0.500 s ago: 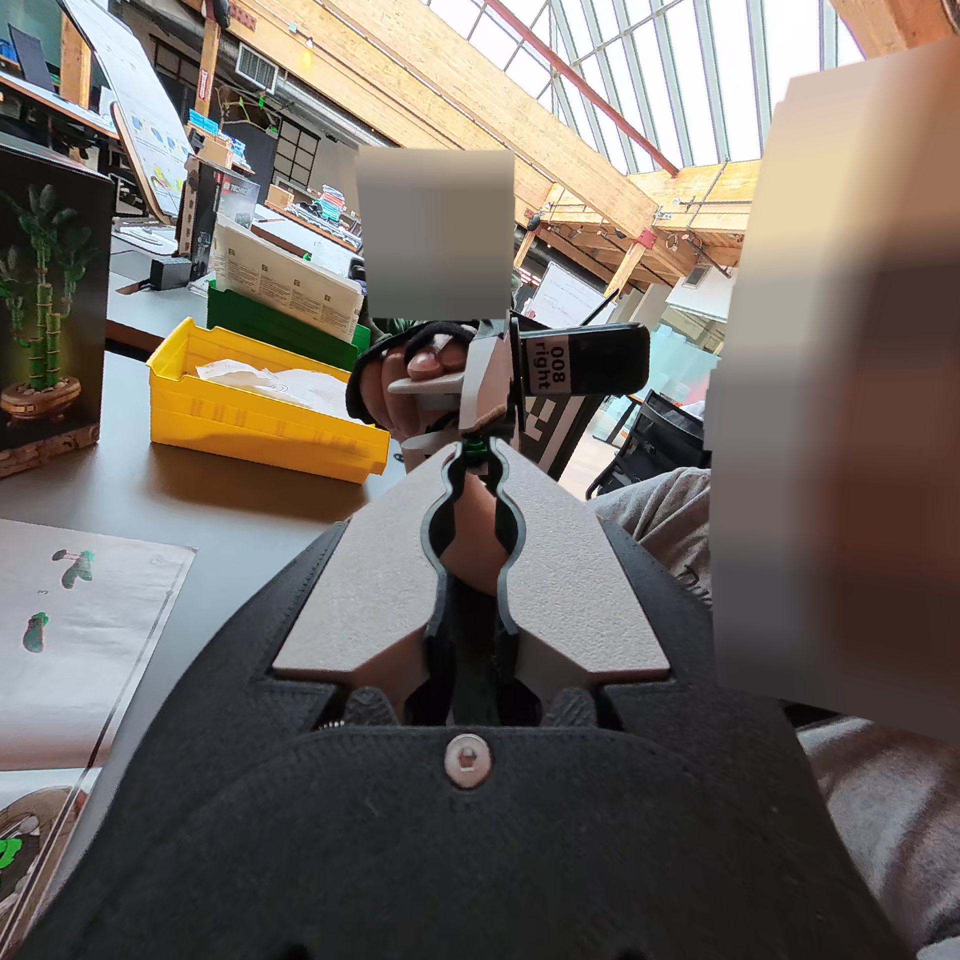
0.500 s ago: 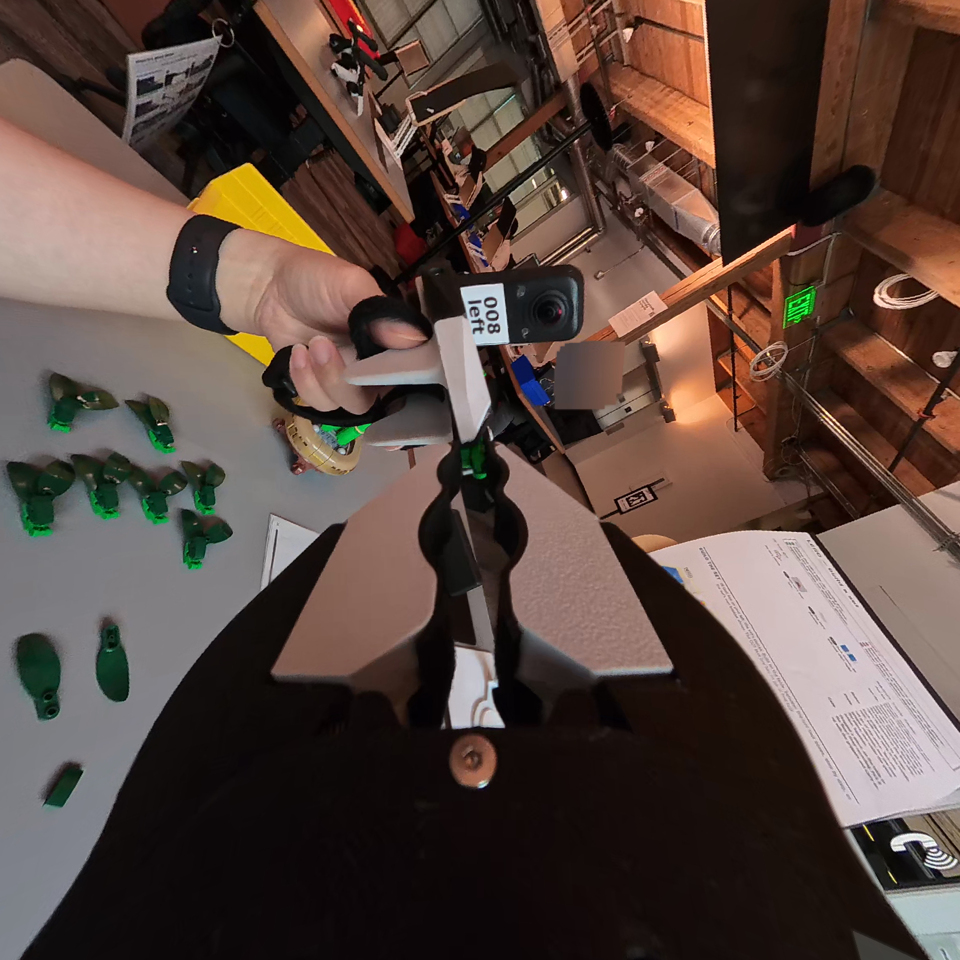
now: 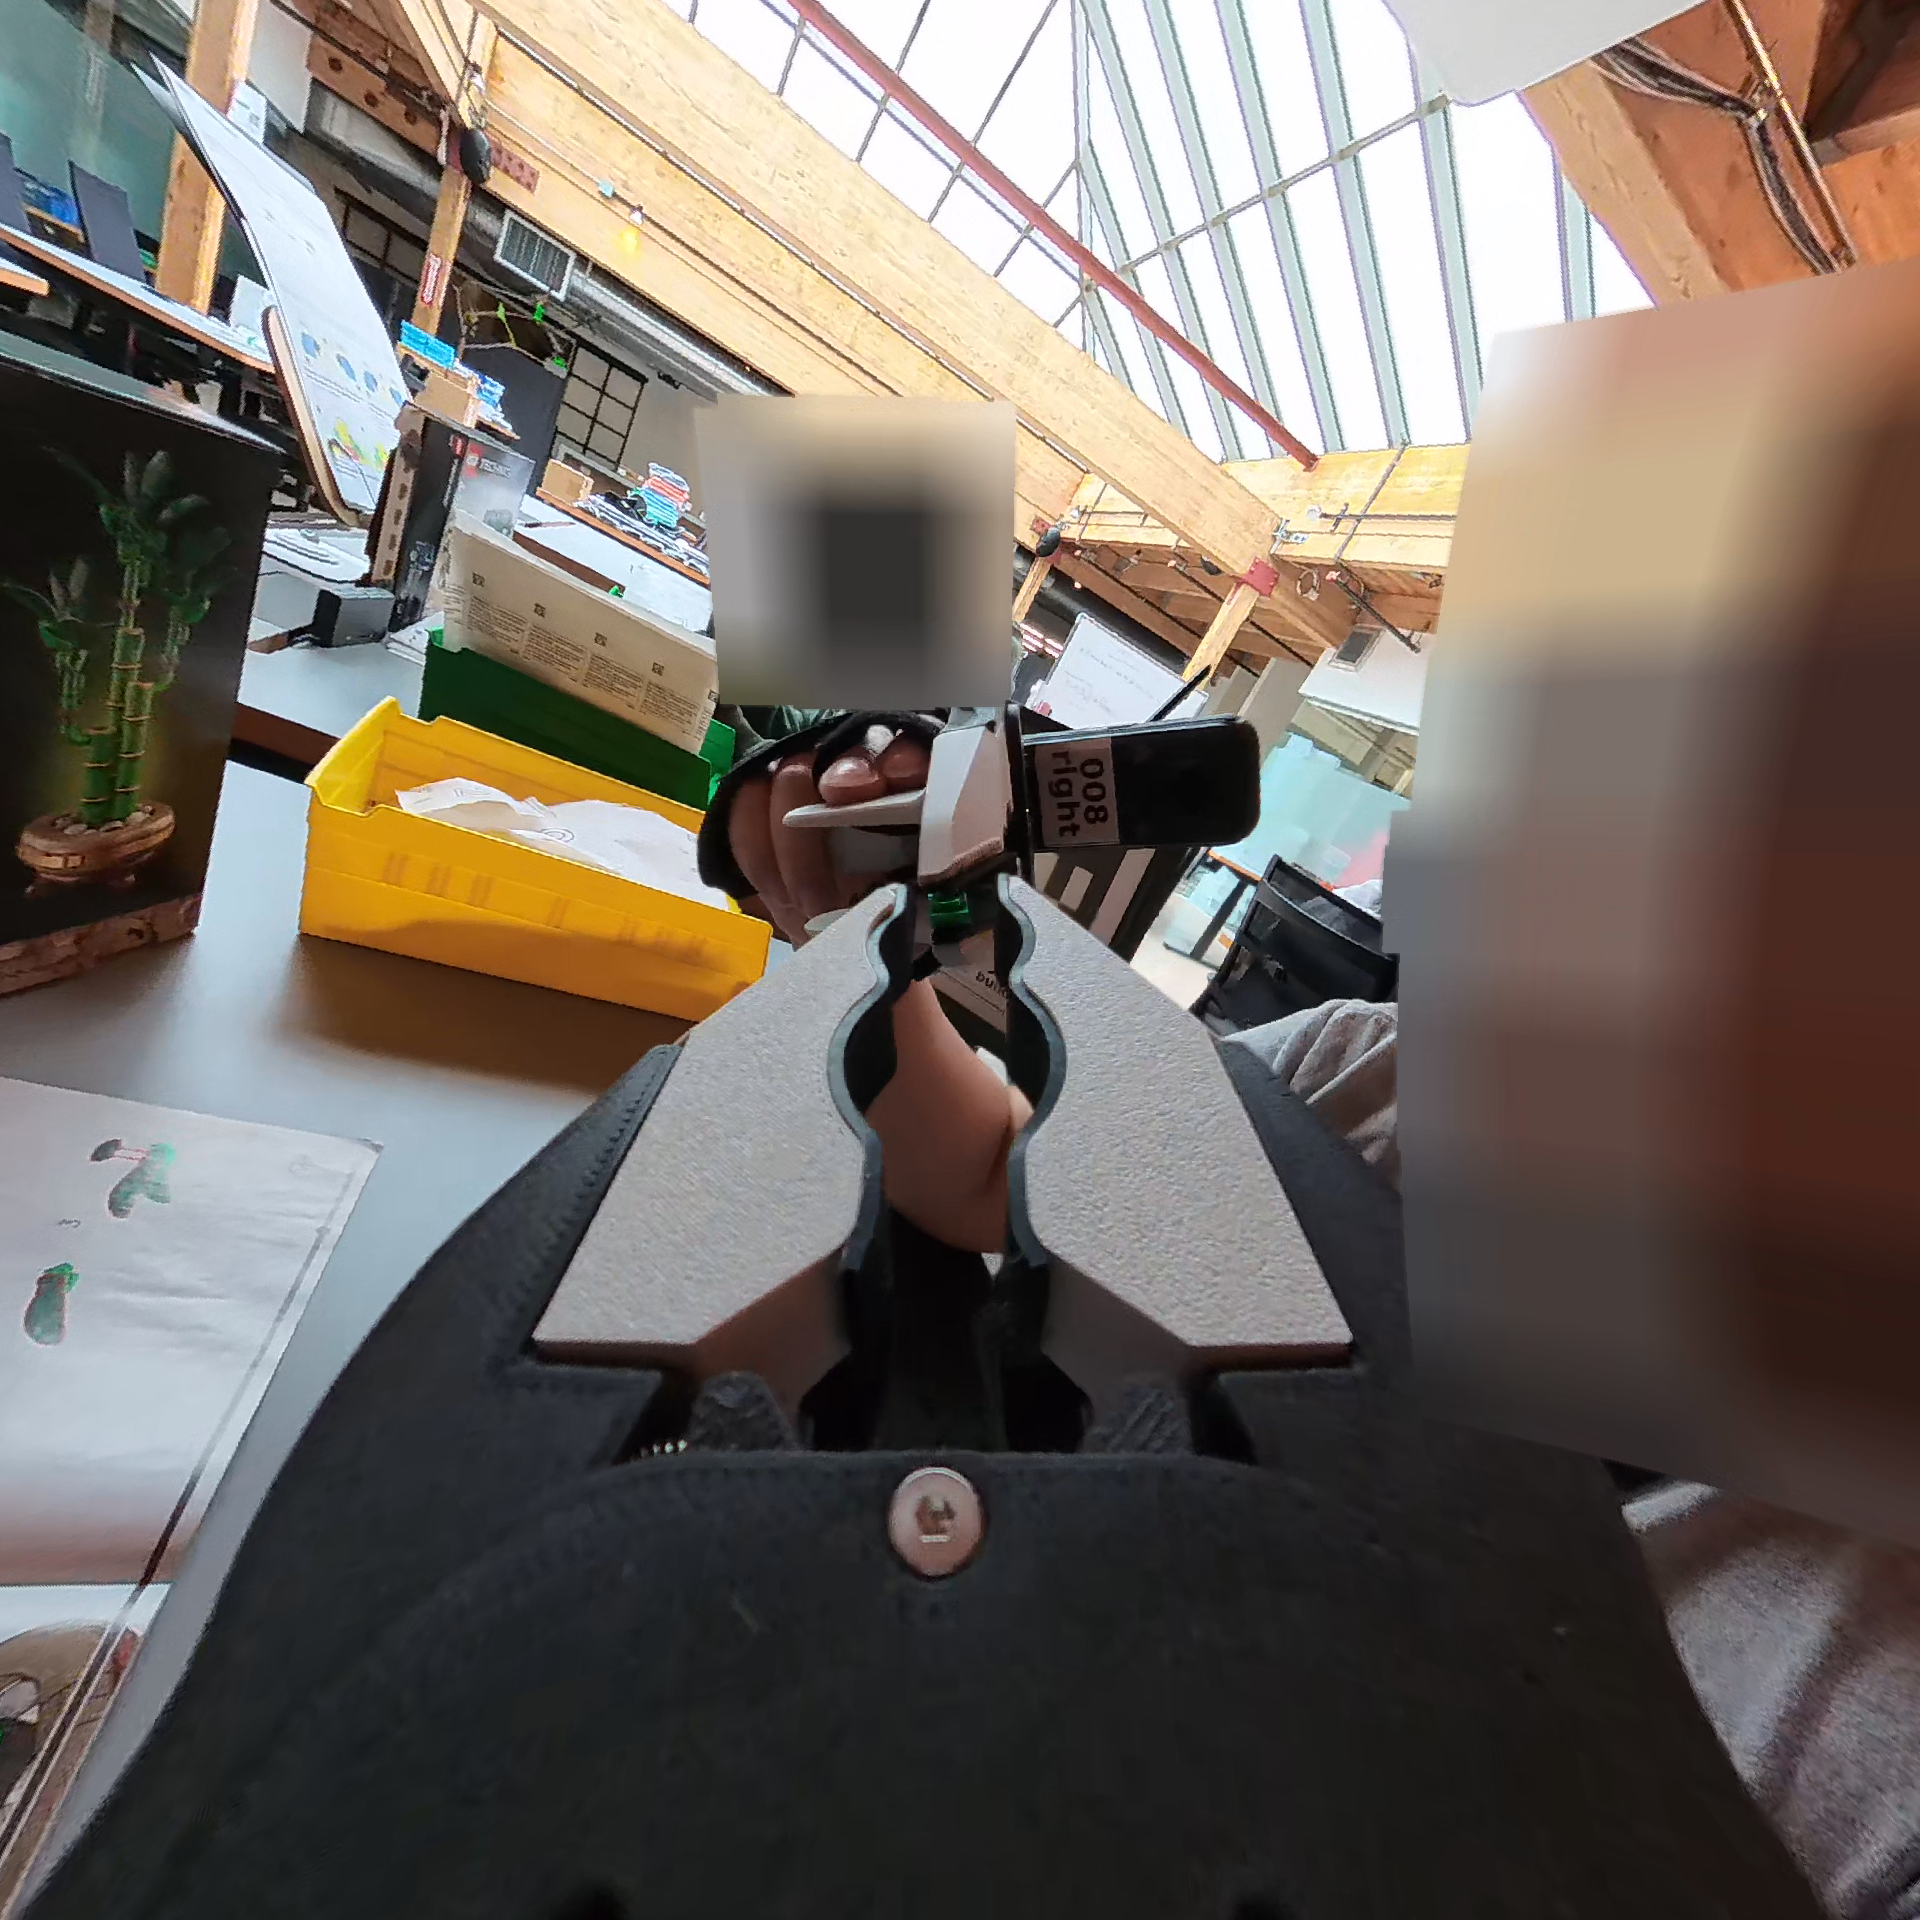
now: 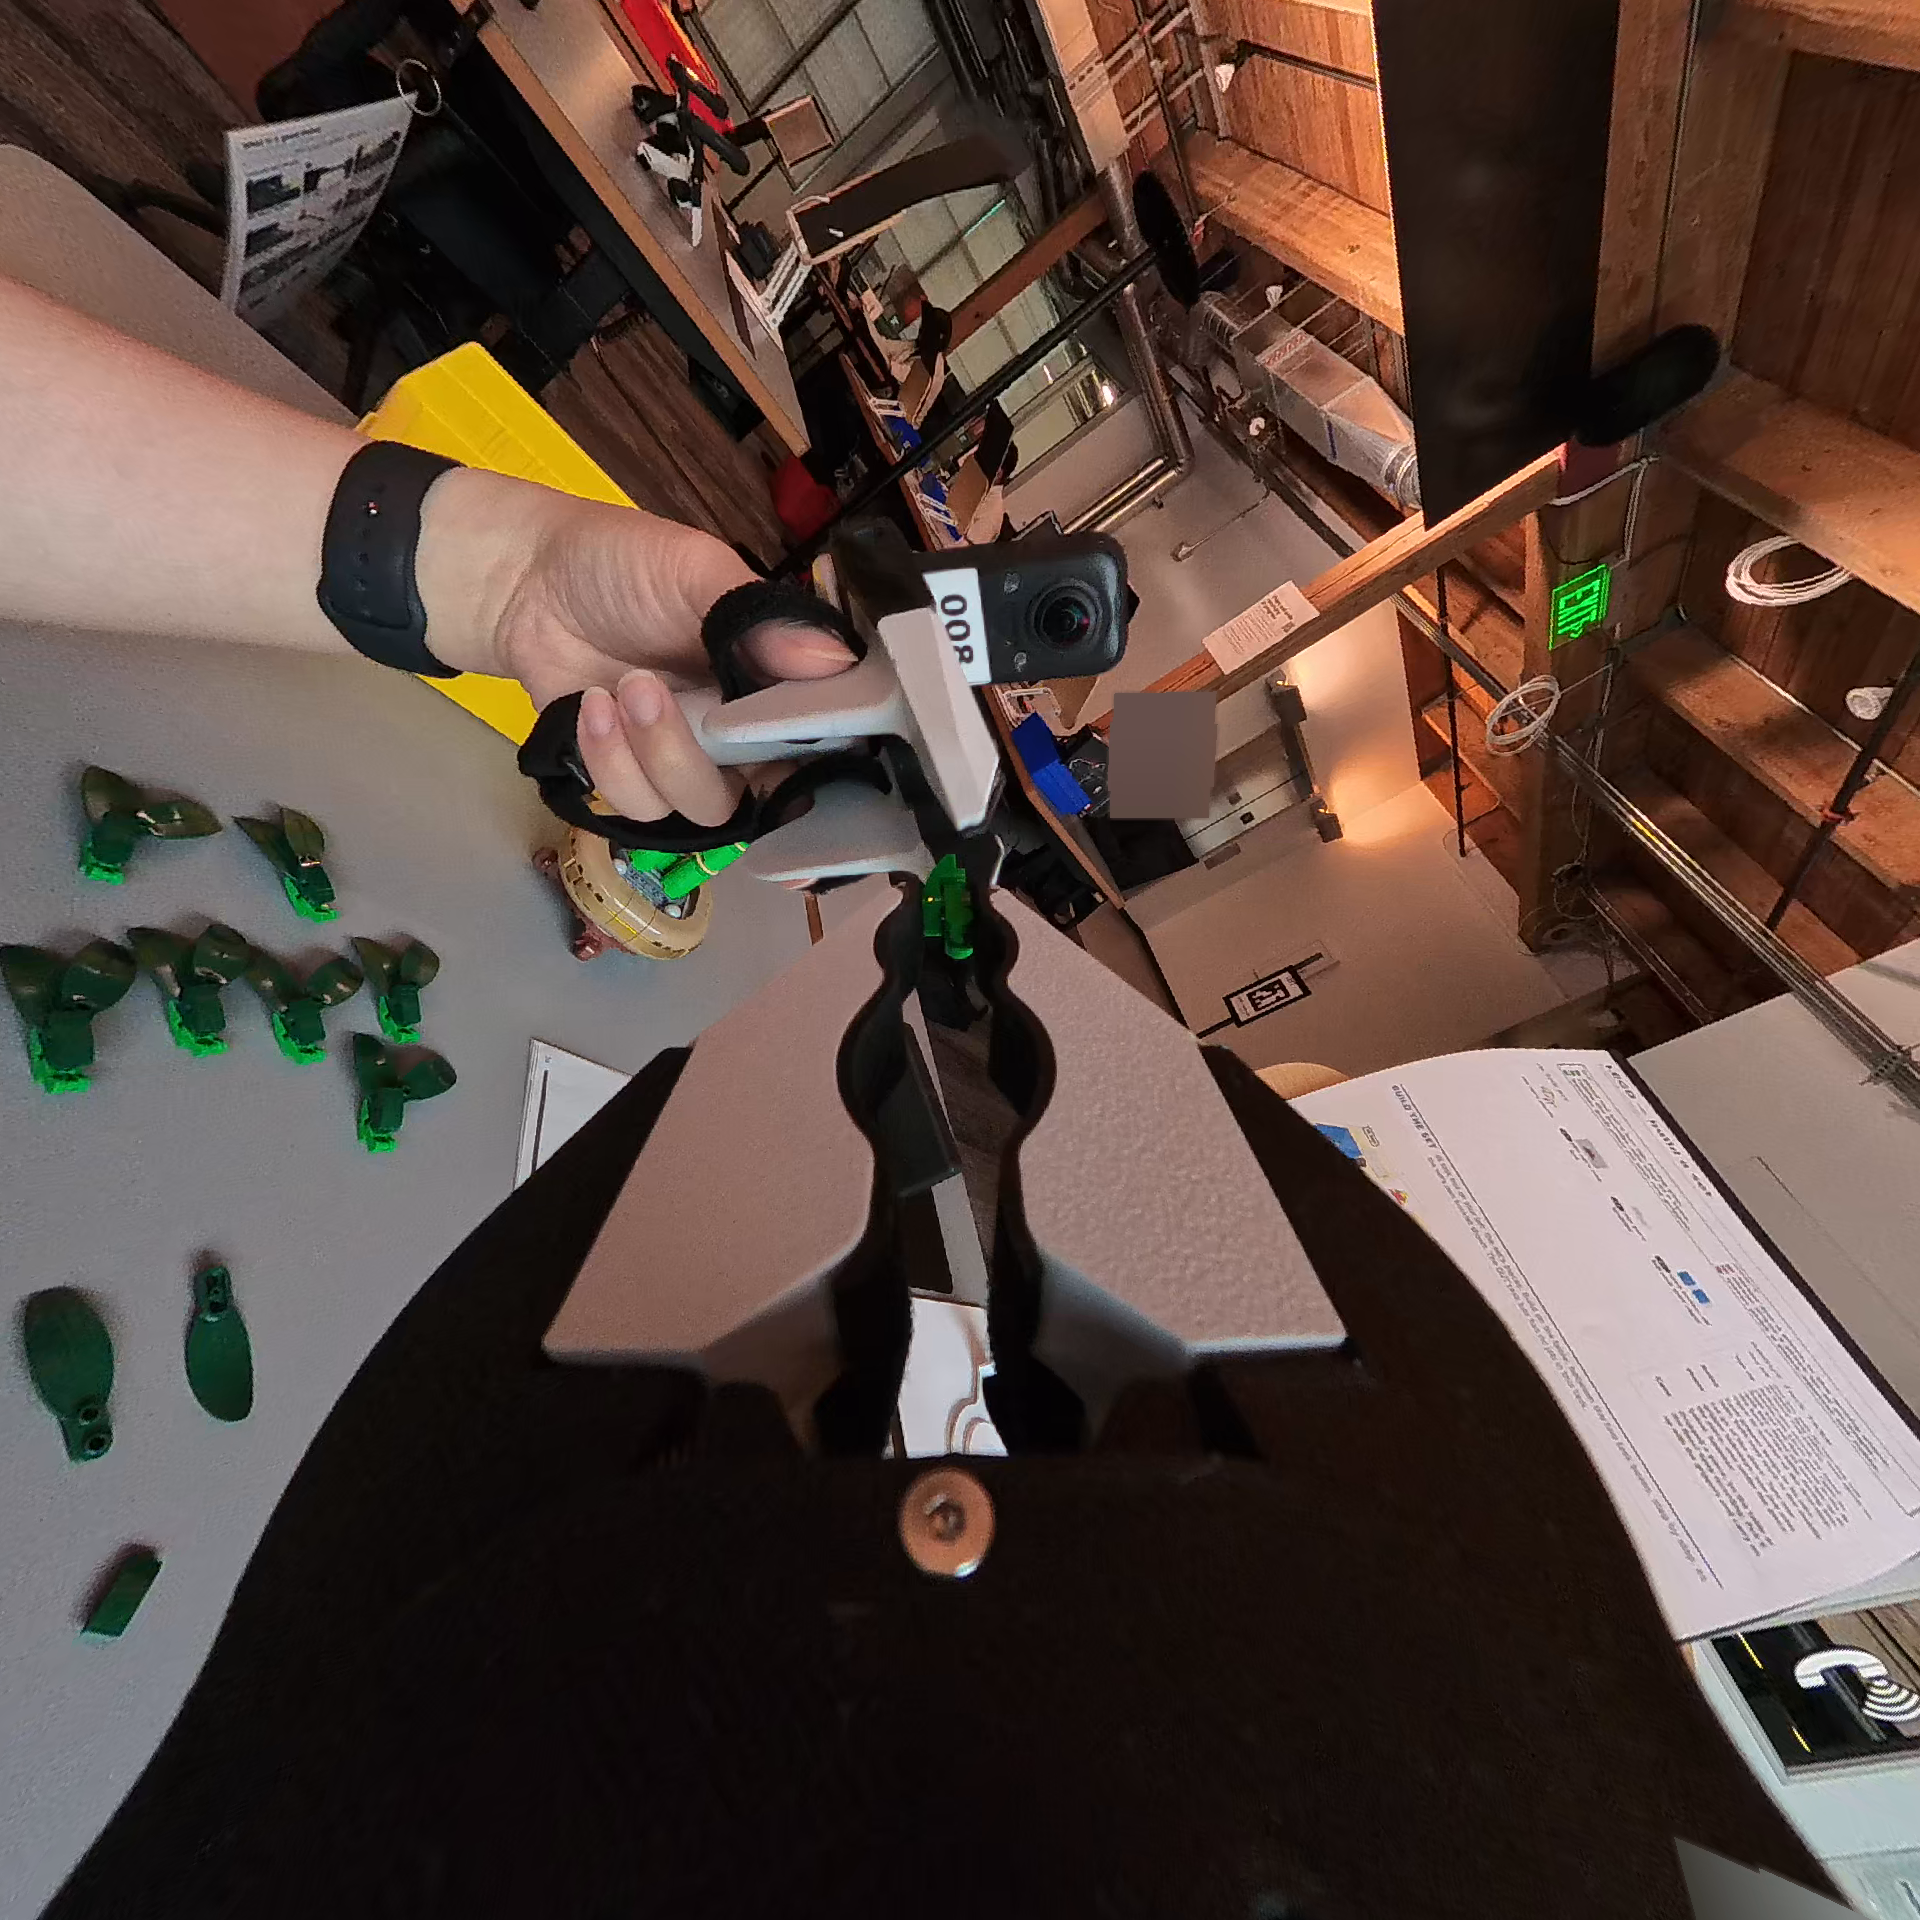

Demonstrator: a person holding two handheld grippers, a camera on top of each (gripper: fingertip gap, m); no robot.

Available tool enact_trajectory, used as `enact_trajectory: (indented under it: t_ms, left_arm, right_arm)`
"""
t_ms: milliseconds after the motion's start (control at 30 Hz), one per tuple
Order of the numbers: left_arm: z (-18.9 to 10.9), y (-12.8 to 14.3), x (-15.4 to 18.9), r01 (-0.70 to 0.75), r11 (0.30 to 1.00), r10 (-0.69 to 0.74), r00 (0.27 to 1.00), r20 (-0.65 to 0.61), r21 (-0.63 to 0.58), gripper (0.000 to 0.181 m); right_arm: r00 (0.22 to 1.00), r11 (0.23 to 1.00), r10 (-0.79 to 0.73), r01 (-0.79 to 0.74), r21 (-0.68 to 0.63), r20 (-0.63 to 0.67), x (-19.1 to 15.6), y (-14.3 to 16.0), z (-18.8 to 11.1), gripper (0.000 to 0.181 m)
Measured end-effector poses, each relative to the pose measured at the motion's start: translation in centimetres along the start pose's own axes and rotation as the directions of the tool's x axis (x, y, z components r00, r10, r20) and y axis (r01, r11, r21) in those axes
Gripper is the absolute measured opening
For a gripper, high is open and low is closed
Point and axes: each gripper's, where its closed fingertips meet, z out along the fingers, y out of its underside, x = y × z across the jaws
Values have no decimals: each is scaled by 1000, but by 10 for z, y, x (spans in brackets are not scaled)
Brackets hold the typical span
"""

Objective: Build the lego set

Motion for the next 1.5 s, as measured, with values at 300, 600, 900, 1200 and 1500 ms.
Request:
enact_trajectory:
  t_ms: [300,600,900,1200,1500]
  left_arm:
    - [5,9,-2,-3,998,4,1000,15,-55,5]
    - [4,10,-2,-14,997,16,999,30,-71,5]
    - [6,11,-2,10,997,-8,999,33,-74,5]
    - [7,17,-10,56,993,-48,996,75,-108,5]
    - [8,14,-7,71,994,-66,996,61,-83,5]
  right_arm:
    - [1000,1000,-30,30,-6,-6,-1,1,1,7]
    - [998,998,-59,59,-30,-11,-3,2,1,6]
    - [995,992,-100,98,-76,-26,-3,3,-1,5]
    - [997,992,-72,74,-107,23,-8,12,-3,5]
    - [995,991,-97,95,-98,-12,-5,9,-3,5]
